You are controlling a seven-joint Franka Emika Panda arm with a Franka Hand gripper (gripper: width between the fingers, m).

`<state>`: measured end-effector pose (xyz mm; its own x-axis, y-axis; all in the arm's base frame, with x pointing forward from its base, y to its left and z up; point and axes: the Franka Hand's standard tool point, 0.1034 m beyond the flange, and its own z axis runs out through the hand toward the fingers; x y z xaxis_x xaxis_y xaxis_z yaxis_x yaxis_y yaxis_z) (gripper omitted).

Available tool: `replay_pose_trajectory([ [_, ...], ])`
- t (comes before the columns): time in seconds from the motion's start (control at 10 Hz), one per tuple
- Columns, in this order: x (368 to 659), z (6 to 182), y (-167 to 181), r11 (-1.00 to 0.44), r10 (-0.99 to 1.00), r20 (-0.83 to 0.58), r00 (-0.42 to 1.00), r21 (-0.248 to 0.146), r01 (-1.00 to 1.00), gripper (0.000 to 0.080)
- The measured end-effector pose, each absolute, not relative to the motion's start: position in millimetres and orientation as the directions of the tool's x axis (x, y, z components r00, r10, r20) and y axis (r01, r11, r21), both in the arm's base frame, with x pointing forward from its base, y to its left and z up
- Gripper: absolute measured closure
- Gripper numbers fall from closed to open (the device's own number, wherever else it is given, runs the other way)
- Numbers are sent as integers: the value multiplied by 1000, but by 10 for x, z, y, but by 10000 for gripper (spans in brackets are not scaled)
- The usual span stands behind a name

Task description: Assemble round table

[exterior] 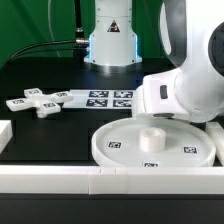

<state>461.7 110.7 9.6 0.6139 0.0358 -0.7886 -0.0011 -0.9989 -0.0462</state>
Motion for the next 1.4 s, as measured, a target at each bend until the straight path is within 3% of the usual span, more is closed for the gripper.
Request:
replay_pose_trajectory([
  [0.2,4660,227,1069,-997,61,-789,611,-75,2,393],
  [0.4,4741,509,998,-991,120,-783,610,-129,30,392],
  [0.6,4846,668,967,-987,149,-767,624,-154,46,390],
  [0.9,4985,587,991,-987,141,-691,709,-151,49,390],
  [1.1,5112,726,934,-983,163,-610,776,-170,74,390],
  [1.3,5346,910,932,-984,152,-495,856,-160,82,390],
  [1.4,5344,869,924,-985,144,-447,883,-152,84,390],
])
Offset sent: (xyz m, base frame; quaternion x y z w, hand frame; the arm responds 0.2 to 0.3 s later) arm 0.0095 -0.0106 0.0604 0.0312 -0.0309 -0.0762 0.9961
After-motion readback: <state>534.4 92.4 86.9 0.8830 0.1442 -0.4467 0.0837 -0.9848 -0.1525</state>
